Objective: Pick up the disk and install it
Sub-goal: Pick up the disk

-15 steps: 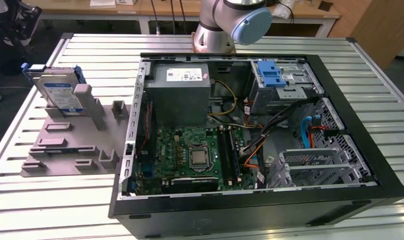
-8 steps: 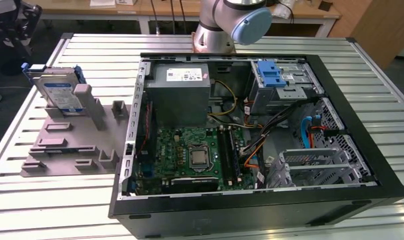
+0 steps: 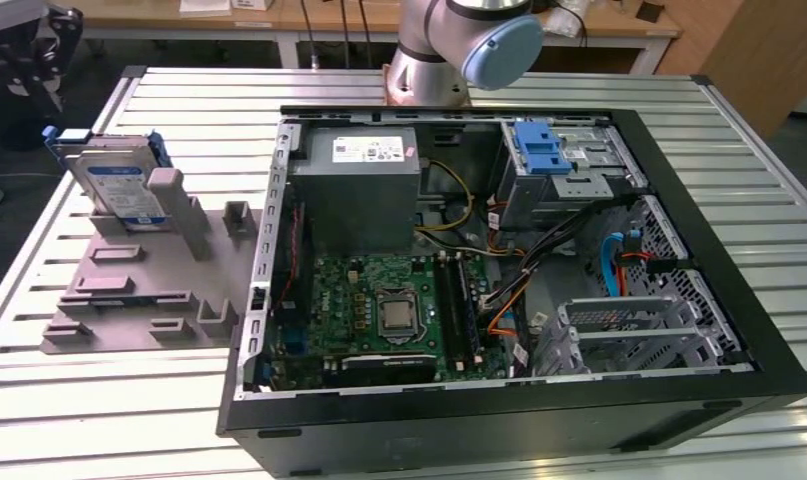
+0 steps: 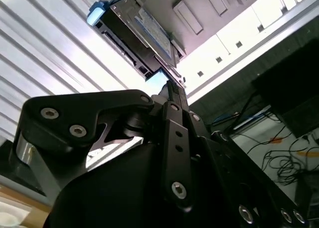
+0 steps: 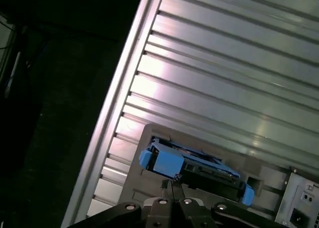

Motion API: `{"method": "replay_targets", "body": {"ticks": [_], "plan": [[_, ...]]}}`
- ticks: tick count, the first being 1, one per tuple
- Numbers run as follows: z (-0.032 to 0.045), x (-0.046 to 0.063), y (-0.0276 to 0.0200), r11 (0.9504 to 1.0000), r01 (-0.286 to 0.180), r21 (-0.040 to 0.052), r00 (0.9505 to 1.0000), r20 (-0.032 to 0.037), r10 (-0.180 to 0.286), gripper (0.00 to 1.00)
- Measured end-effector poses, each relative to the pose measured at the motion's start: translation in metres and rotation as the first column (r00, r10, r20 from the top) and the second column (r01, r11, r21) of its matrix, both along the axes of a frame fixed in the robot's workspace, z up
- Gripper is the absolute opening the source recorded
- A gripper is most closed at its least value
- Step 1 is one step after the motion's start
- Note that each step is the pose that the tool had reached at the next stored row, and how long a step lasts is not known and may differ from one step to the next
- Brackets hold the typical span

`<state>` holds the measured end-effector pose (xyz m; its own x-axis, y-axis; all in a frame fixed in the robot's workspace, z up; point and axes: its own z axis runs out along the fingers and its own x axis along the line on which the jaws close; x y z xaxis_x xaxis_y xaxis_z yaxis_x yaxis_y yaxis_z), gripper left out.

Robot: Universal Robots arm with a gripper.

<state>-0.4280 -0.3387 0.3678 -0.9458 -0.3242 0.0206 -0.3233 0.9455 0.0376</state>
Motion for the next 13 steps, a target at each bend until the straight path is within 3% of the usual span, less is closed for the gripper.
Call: {"method": "replay_targets", "body": {"ticks": [4,8,13], "plan": [[-0.0005,0.0000,0.0000,0.9973,-0.073,0.0000,0.9973,0.0000,0.073,0.11],[-0.0006,0.0000,0.0000,0.9905,-0.138,0.0000,0.9905,0.0000,0.138,0.11],[-0.0006,0.0000,0.0000,0.9889,-0.149,-0.0001,0.9889,0.0000,0.149,0.11]]}}
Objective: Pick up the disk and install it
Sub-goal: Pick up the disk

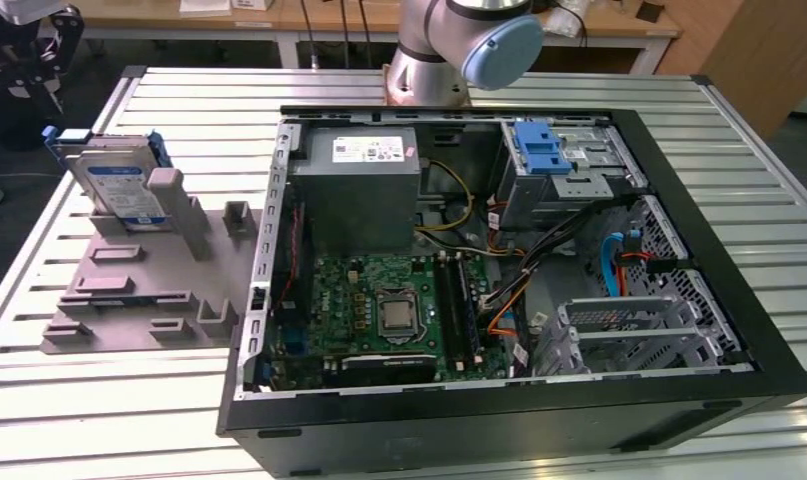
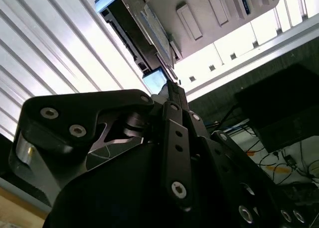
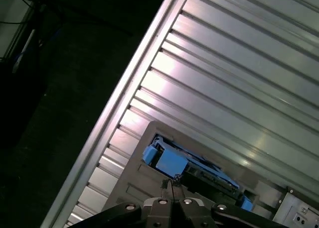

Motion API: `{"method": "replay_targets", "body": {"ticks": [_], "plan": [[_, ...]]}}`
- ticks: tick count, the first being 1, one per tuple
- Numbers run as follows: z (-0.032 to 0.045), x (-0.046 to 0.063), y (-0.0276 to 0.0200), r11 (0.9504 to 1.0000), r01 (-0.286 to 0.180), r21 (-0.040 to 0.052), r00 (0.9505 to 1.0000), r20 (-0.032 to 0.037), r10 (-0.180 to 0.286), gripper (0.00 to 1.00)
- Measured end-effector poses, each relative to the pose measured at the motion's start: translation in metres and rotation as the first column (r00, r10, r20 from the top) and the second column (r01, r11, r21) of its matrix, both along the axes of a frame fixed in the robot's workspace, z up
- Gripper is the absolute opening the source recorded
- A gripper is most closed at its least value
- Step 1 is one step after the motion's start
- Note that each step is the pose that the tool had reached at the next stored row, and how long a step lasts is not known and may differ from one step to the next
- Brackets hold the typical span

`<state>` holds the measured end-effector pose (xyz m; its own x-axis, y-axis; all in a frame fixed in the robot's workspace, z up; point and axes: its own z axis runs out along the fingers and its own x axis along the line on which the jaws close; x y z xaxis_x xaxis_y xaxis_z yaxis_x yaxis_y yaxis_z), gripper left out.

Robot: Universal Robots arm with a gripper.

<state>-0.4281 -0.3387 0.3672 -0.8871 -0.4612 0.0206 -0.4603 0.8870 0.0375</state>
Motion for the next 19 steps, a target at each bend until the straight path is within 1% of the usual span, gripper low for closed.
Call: {"method": "replay_targets", "body": {"ticks": [5,8,10,12,14,16,19], "plan": [[0.0000,0.0000,0.0000,1.0000,-0.006,0.0000,1.0000,0.0000,0.006,0.11],[-0.0001,0.0000,0.0000,0.9985,-0.054,0.0001,0.9985,0.0000,0.054,0.11],[-0.0001,0.0000,0.0000,0.9959,-0.091,0.0000,0.9959,0.0000,0.091,0.11],[-0.0001,0.0000,0.0000,0.9920,-0.126,0.0000,0.9920,0.0001,0.126,0.11],[-0.0003,0.0000,0.0000,0.9866,-0.163,0.0000,0.9866,0.0001,0.163,0.11],[-0.0004,0.0000,0.0000,0.9800,-0.199,0.0000,0.9800,0.0001,0.199,0.11],[-0.0009,0.0000,0.0000,0.9680,-0.251,0.0001,0.9680,0.0002,0.251,0.11]]}}
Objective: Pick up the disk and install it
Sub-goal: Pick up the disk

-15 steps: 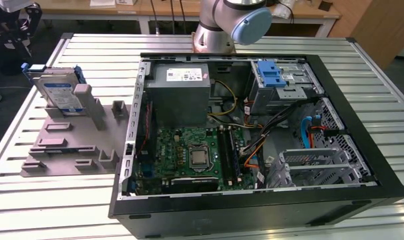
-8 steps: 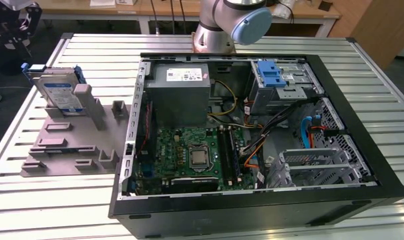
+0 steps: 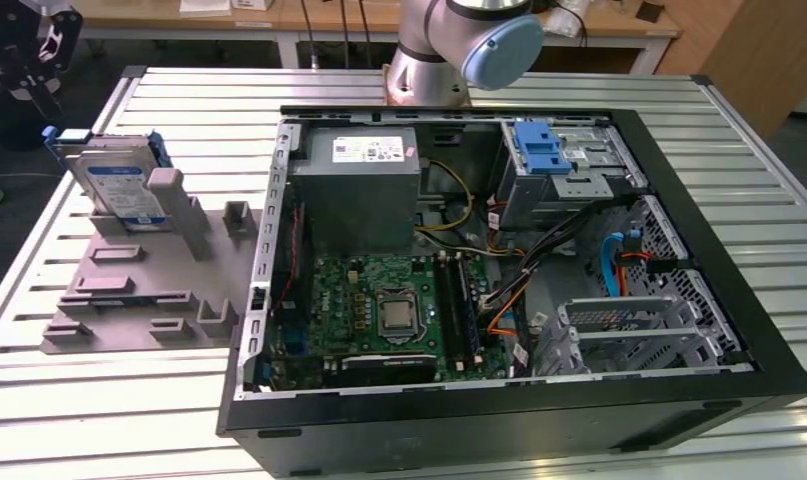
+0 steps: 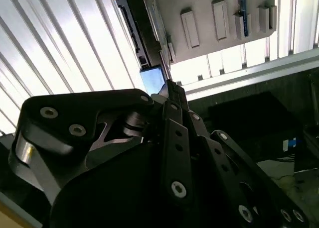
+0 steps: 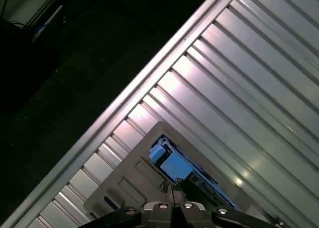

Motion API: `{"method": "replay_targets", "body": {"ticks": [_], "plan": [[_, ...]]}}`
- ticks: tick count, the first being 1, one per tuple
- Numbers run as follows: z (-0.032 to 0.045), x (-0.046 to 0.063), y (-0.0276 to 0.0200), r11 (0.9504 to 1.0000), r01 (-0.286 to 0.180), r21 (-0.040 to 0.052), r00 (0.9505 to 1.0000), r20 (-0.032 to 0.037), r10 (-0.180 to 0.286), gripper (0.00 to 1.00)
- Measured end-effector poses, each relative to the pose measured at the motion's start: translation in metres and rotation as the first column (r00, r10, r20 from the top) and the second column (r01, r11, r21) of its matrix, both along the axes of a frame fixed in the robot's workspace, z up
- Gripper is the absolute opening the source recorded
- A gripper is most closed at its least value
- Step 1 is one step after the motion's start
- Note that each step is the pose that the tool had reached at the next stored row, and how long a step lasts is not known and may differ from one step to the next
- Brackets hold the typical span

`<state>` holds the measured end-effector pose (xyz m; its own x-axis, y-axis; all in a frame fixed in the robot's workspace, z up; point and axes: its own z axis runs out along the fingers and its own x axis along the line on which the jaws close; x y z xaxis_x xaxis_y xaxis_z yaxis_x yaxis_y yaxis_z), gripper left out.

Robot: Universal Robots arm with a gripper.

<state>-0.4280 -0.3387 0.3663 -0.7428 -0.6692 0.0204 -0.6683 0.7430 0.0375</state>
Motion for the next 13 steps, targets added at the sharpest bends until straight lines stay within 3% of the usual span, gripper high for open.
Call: {"method": "replay_targets", "body": {"ticks": [2,7,13], "plan": [[-0.0003,-0.0001,0.0000,0.9996,-0.027,0.0037,0.9996,0.0004,0.027,0.11],[-0.0013,0.0000,0.0000,0.9965,-0.077,0.0326,0.9970,0.0028,0.077,0.11],[-0.0021,0.0000,0.0000,0.9875,-0.155,0.0322,0.9878,0.0225,0.154,0.11]]}}
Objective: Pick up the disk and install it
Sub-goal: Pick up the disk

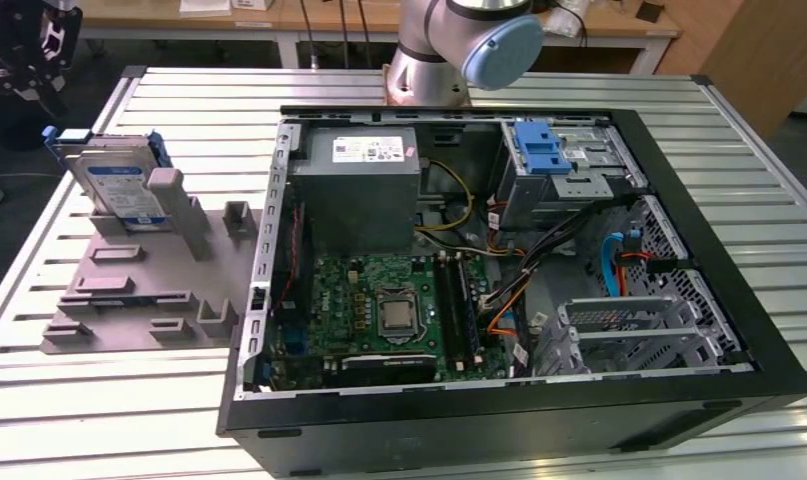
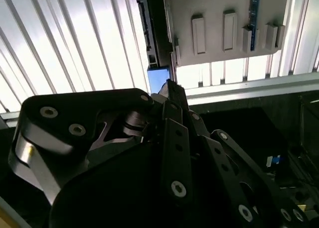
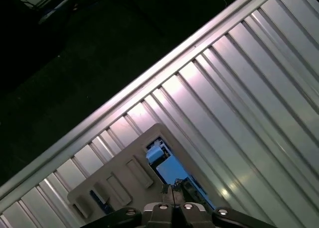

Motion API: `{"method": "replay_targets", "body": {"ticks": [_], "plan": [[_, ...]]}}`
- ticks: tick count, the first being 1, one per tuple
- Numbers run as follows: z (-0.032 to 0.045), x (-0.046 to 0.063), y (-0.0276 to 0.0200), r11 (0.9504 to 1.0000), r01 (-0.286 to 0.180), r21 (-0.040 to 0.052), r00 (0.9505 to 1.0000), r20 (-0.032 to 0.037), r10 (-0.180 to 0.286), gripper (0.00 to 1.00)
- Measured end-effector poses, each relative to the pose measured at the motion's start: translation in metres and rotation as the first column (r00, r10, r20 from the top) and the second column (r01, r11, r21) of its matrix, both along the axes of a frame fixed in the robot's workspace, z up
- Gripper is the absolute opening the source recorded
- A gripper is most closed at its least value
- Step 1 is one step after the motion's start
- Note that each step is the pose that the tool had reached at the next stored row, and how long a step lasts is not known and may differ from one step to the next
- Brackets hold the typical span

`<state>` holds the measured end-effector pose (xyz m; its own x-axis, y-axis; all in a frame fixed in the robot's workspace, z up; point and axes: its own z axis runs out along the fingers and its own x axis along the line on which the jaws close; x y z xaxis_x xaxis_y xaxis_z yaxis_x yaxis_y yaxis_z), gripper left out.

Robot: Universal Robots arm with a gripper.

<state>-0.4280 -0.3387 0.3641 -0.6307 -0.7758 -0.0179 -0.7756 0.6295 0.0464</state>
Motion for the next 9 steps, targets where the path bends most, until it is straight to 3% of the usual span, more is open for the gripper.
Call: {"method": "replay_targets", "body": {"ticks": [4,9], "plan": [[-0.0005,0.0001,0.0000,0.9985,-0.055,-0.0003,0.9984,0.0134,0.055,0.11],[-0.0009,0.0000,0.0000,0.9894,-0.145,-0.0004,0.9893,0.0150,0.145,0.11]]}}
